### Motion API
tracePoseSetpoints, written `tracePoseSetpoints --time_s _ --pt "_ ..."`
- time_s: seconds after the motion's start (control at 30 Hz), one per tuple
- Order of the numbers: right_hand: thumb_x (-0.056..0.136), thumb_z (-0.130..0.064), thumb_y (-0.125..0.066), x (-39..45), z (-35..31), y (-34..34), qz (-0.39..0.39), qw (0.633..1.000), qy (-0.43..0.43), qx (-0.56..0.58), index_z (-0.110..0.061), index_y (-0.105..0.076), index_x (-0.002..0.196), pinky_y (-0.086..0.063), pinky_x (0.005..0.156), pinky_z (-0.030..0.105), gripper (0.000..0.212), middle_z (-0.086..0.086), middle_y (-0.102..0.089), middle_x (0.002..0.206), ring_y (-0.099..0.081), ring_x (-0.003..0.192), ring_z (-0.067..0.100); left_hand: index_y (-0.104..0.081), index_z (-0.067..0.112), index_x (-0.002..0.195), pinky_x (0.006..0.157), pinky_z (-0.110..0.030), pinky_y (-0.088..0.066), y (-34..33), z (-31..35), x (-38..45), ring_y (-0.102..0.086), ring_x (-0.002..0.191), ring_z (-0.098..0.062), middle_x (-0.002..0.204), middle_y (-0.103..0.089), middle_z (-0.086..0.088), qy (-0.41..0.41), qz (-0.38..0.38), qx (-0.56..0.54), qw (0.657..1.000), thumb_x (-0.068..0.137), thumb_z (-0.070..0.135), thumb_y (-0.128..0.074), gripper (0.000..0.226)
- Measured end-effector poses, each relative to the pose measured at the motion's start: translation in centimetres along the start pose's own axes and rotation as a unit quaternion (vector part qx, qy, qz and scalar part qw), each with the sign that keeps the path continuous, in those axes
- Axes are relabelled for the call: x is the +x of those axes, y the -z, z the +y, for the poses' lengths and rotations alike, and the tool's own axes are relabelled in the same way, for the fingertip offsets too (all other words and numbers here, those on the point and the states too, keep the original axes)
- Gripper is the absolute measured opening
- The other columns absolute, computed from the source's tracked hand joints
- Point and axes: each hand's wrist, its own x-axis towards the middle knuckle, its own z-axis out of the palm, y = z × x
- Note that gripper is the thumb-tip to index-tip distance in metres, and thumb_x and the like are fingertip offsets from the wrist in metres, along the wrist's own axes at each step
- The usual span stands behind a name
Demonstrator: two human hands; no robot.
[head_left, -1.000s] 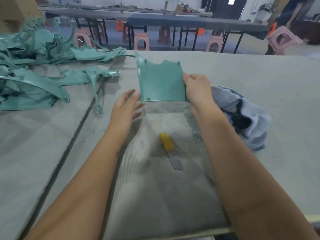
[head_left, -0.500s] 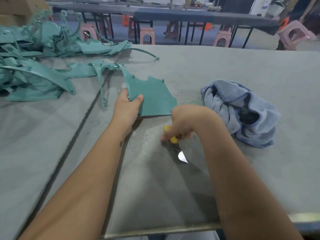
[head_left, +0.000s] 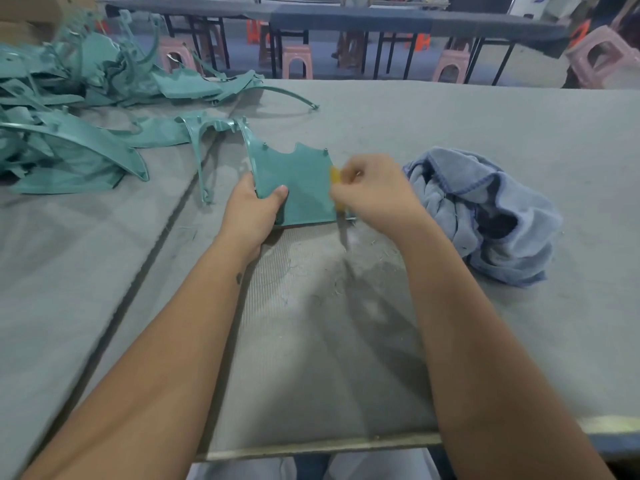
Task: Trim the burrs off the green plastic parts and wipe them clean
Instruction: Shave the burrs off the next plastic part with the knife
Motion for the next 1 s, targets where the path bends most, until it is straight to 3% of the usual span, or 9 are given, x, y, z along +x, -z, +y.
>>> tracePoseSetpoints --time_s 0.07,0.17,0.3,0.37,0.47,0.67,0.77,0.87,1.0 --pt "0.078 -0.008 -0.061 0.2 1.0 0.4 0.073 0.976 -0.057 0.199 -0.016 -0.052 0.061 -0.034 0.048 0.023 0.021 -0.002 -0.052 0.052 -0.04 0.045 0.011 -0.057 0.018 0.122 0.084 -0.027 -0.053 -0.1 0.2 0.0 -0.064 0.097 -0.01 0.108 -0.066 0.007 -0.002 0.014 0.028 1.0 0.094 0.016 -0.061 0.028" --pt "0.085 0.0 -0.057 0.0 2.3 0.3 0.055 0.903 -0.116 0.41 -0.01 -0.053 0.072 -0.036 0.043 0.021 0.016 0.002 -0.058 0.054 -0.046 0.042 0.011 -0.056 0.02 0.123 0.077 -0.023 -0.05 -0.4 0.5 -0.3 -0.062 0.092 -0.008 0.106 -0.064 0.009 -0.003 0.026 0.059 0.998 0.095 0.019 -0.059 0.028" --pt "0.091 0.004 -0.053 0.0 2.8 0.0 0.004 0.812 -0.124 0.57 -0.008 -0.05 0.079 -0.048 0.049 0.019 0.017 0.007 -0.066 0.06 -0.06 0.05 0.013 -0.059 0.017 0.12 0.083 -0.026 -0.051 -0.8 0.9 -0.9 -0.063 0.096 -0.012 0.109 -0.066 0.005 0.0 0.038 0.036 0.999 0.095 0.014 -0.058 0.025" --pt "0.091 0.005 -0.055 -0.1 2.8 -0.2 -0.022 0.787 -0.113 0.606 -0.01 -0.048 0.081 -0.052 0.054 0.02 0.019 0.01 -0.071 0.068 -0.067 0.056 0.014 -0.059 0.015 0.118 0.076 -0.022 -0.053 -0.8 1.0 -0.9 -0.066 0.09 -0.01 0.105 -0.068 0.004 0.007 0.034 -0.012 0.999 0.096 0.01 -0.057 0.023" --pt "0.092 0.001 -0.058 -0.1 2.8 -0.5 -0.011 0.77 -0.092 0.631 -0.013 -0.05 0.085 -0.052 0.056 0.019 0.018 0.008 -0.073 0.075 -0.068 0.061 0.012 -0.059 0.018 0.109 0.059 -0.024 -0.053 -0.6 1.7 -0.6 -0.067 0.078 -0.007 0.094 -0.069 0.006 0.052 0.028 -0.104 0.993 0.096 0.008 -0.056 0.017" --pt "0.094 -0.004 -0.053 0.3 3.0 -0.4 0.018 0.733 -0.101 0.673 -0.008 -0.048 0.107 -0.05 0.053 0.02 0.014 0.005 -0.071 0.074 -0.066 0.06 0.012 -0.054 0.01 0.125 0.063 -0.033 -0.059 -1.2 2.7 -0.5 -0.069 0.096 -0.023 0.12 -0.067 -0.011 0.108 -0.013 -0.325 0.939 0.095 -0.007 -0.048 0.035" --pt "0.095 -0.011 -0.055 0.3 3.2 0.0 0.005 0.727 -0.094 0.68 -0.011 -0.051 0.096 -0.046 0.052 0.02 0.004 0.003 -0.065 0.069 -0.059 0.056 0.012 -0.05 0.01 0.132 0.068 -0.036 -0.06 -1.6 2.6 -0.7 -0.068 0.098 -0.023 0.122 -0.066 -0.01 0.127 -0.018 -0.337 0.933 0.096 -0.007 -0.045 0.04" --pt "0.098 -0.027 -0.052 0.4 3.3 -0.2 -0.012 0.751 -0.111 0.651 -0.016 -0.05 0.079 -0.036 0.048 0.02 0.022 -0.001 -0.051 0.059 -0.044 0.049 0.011 -0.05 0.011 0.13 0.077 -0.038 -0.06 -1.7 2.4 -0.6 -0.068 0.1 -0.023 0.118 -0.067 -0.007 0.131 -0.003 -0.307 0.943 0.097 -0.007 -0.045 0.038" --pt "0.102 -0.03 -0.045 0.5 3.0 -1.3 -0.034 0.789 -0.132 0.6 -0.012 -0.061 0.085 -0.029 0.045 0.019 0.03 -0.004 -0.046 0.052 -0.038 0.043 0.008 -0.052 0.023 0.119 0.059 -0.034 -0.059 -1.7 2.6 -0.8 -0.069 0.092 -0.019 0.111 -0.068 0.0 0.123 -0.007 -0.274 0.954 0.102 0.005 -0.043 0.026"
